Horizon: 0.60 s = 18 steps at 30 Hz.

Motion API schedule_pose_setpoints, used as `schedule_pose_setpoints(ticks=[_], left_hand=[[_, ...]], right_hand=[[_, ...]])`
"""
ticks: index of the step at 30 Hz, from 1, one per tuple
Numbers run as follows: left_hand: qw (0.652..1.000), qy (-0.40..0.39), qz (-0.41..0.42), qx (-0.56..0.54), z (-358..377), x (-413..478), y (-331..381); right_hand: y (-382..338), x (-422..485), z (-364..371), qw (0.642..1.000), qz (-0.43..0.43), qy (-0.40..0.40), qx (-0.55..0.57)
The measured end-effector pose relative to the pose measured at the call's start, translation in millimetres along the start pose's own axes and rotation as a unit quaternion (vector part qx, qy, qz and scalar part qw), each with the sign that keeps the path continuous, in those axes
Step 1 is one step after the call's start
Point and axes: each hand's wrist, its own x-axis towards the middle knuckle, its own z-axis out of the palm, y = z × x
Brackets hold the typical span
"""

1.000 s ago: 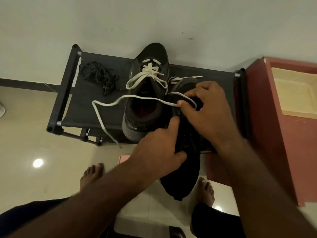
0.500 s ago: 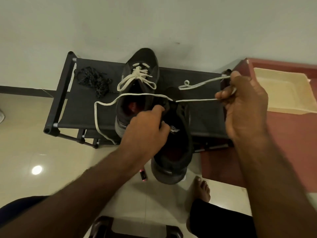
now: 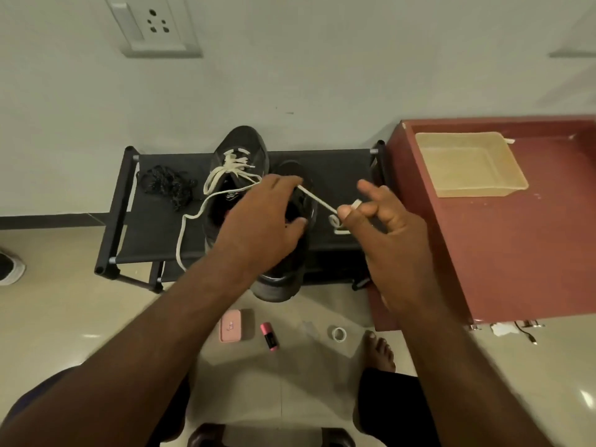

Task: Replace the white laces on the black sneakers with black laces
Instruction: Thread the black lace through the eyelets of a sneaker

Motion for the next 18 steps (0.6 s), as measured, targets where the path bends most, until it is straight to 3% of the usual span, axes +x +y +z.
schedule_pose_setpoints(ticks=[3,6,9,11,15,16,18], left_hand=[[0.992,-0.041,0.101,-0.061,5.3,-1.7,20.1],[0.991,0.008,0.113,-0.068,9.3,11.5,30.5],[0.987,0.082,0.018,-0.139,-0.6,29.3,32.5],[0.965,0.132,-0.091,-0.207,-10.8,47.3,23.2],[0.861,0.174,-0.276,-0.390,-39.9,78.1,-0.2],[0.868,0.164,-0.290,-0.369,-46.2,78.4,-3.8],[0.962,0.094,-0.195,-0.167,-52.1,64.6,-0.1]], right_hand=[[-1.1,-7.1,5.4,0.998,-0.012,-0.024,0.062],[-0.7,0.7,3.8,0.997,-0.036,0.024,0.059],[7.7,12.3,-3.5,0.995,0.017,0.027,0.096],[15.7,17.0,-10.0,0.996,0.053,-0.024,0.075],[28.3,18.2,-18.6,0.994,0.061,-0.095,0.005],[29.0,17.3,-20.6,0.994,0.062,-0.089,0.005],[25.1,13.3,-23.8,0.995,0.060,-0.079,0.018]])
